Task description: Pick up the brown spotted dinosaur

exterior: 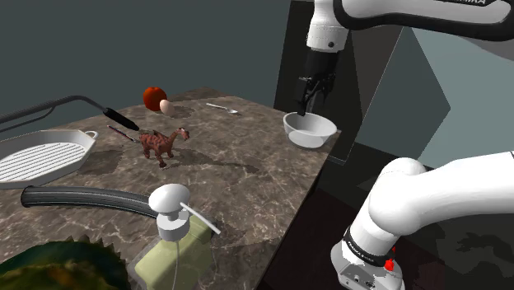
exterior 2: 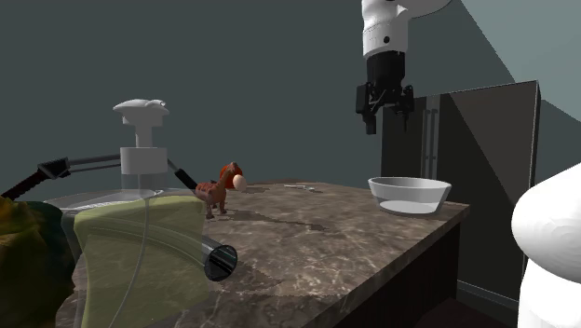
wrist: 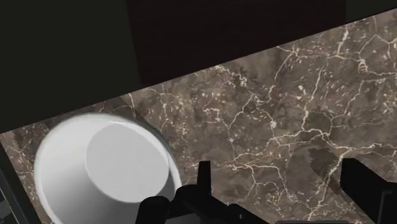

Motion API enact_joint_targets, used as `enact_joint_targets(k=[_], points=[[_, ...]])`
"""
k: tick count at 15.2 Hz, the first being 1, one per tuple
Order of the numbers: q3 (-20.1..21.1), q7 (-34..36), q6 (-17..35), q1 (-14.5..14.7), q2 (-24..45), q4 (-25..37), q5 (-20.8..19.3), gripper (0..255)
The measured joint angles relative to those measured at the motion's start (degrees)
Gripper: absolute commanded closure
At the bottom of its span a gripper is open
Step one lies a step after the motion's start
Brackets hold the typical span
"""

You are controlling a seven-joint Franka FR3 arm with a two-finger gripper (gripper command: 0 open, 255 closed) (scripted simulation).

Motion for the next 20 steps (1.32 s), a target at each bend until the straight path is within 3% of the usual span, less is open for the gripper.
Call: enact_joint_targets(k=[5, 13, 20], points=[[2.41, 2.76, 2.98, 0.62, 4.75, 1.47, 1.89, 0], [8.23, 9.60, 10.55, 1.66, 19.40, 8.12, 4.86, 0], [13.13, 16.24, 14.67, 2.60, 33.31, 17.62, 4.87, 0]])
